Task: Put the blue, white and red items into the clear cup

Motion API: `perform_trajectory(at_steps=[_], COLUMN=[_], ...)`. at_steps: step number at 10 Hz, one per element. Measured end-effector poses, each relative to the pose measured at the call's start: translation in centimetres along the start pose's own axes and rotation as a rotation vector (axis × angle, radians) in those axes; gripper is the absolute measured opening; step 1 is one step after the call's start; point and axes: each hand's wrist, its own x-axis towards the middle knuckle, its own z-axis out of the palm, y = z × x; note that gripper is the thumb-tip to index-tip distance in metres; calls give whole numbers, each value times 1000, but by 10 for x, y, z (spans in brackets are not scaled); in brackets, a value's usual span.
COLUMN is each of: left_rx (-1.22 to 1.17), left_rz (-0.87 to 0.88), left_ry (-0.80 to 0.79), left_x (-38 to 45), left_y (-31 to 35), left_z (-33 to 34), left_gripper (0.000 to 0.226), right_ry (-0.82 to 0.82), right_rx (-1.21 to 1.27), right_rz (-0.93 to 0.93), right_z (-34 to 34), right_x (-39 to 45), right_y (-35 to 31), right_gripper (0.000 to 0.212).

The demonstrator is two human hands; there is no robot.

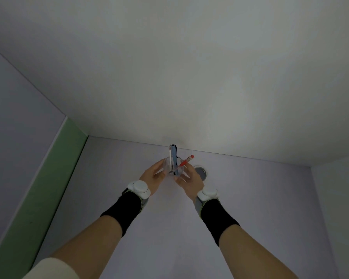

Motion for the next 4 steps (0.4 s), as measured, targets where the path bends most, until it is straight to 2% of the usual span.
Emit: perform_trajectory(at_steps=[2,4], left_rx=[4,-28], left_rz=[-18,-63], left_ry=[13,47], left_x=[-2,-9], left_y=[-1,-2], left_z=[1,-3], left_gripper=[49,51], right_ry=[-37,-13], right_rx=[31,95], right_rz=[6,71], right_z=[-1,-6], right_x=[0,-7], right_y=[4,1], right_gripper=[57,74])
